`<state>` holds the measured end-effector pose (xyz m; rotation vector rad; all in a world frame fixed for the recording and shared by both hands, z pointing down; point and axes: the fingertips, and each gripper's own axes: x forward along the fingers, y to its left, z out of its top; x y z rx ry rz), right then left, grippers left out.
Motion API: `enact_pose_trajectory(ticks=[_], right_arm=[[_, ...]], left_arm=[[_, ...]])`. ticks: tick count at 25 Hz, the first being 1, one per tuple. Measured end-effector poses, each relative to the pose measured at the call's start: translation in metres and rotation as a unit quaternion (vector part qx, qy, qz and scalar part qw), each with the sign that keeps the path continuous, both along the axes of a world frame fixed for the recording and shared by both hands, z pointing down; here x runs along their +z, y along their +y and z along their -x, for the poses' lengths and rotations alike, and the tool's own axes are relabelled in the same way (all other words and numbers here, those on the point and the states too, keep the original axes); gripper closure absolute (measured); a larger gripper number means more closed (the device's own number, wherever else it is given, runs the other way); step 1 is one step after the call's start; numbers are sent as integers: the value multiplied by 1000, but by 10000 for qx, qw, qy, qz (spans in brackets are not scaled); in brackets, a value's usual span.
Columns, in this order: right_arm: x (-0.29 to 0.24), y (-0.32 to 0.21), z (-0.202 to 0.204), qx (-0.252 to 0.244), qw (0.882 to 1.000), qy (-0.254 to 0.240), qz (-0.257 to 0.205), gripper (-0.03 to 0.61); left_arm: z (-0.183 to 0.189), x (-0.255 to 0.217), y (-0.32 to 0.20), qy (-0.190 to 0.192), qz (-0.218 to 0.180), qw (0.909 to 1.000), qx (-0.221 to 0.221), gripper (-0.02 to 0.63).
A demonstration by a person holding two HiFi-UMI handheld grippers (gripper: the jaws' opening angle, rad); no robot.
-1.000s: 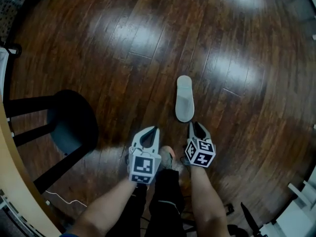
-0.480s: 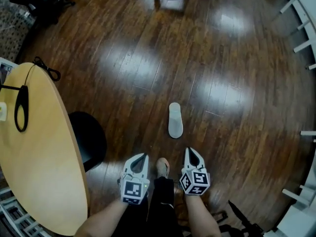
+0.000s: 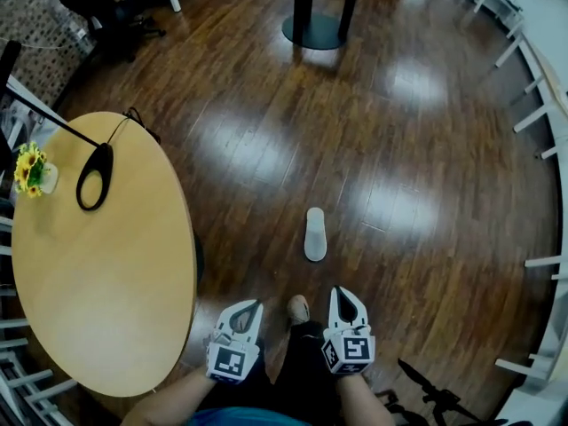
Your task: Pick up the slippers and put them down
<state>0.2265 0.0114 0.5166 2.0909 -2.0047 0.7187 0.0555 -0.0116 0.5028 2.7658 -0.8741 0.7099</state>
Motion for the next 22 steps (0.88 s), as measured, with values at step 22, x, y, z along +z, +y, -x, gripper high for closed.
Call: enact_pose_trajectory(ticks=[22], right_arm=[[-258,67,36,-1782,9772,-3,-1157,577]], left_arm=[[4,-249,58,857,-1017,9778,-1621,607]])
